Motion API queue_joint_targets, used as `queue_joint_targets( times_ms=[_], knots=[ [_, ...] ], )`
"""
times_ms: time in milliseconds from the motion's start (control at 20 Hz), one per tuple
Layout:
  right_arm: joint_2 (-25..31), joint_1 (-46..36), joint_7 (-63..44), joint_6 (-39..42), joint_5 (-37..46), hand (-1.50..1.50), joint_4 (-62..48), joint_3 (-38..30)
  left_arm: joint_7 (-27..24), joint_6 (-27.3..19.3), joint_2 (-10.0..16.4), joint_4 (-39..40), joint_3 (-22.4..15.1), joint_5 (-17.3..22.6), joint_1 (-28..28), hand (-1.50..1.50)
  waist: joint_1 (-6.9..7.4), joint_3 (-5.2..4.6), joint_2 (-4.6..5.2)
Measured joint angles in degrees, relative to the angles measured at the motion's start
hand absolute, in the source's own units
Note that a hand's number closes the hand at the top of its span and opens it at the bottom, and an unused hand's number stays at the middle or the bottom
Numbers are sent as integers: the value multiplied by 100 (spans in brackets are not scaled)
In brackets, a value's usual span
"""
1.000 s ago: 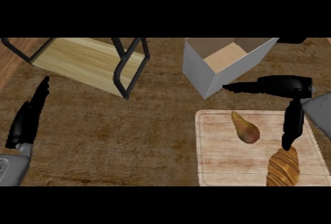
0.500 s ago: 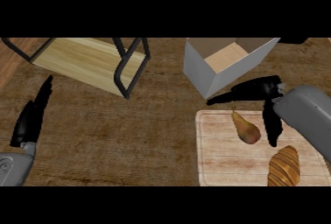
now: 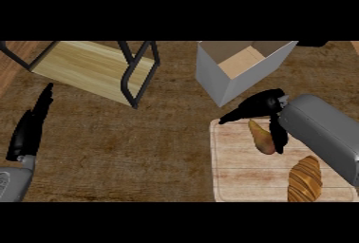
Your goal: Pick the pear from the cutting board and place it in the cardboard box
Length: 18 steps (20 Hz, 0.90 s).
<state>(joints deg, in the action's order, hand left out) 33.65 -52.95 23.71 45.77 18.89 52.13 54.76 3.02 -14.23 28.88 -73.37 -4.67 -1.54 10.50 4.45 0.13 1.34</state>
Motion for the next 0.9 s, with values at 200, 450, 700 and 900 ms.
queue_joint_targets(
  times_ms=[200, 450, 700, 900],
  knots=[
    [-103, -141, 453, -329, 188, -150, -383, 349, -87, -42, -19, 41, 75, -17, -123, 0, -66, -6, -20],
    [-236, -275, 921, -678, 269, -150, -804, 684, -35, -27, -37, 46, 101, -49, -116, 0, -126, -14, -41],
    [-279, -410, 1168, -790, 114, -150, -912, 920, -120, 14, 6, 36, 173, -49, -229, 0, -165, -17, -57],
    [-277, -503, 1344, -895, -85, -150, -908, 1029, -68, -5, 4, 7, 204, -79, -216, 0, -207, -16, -71]
  ],
)
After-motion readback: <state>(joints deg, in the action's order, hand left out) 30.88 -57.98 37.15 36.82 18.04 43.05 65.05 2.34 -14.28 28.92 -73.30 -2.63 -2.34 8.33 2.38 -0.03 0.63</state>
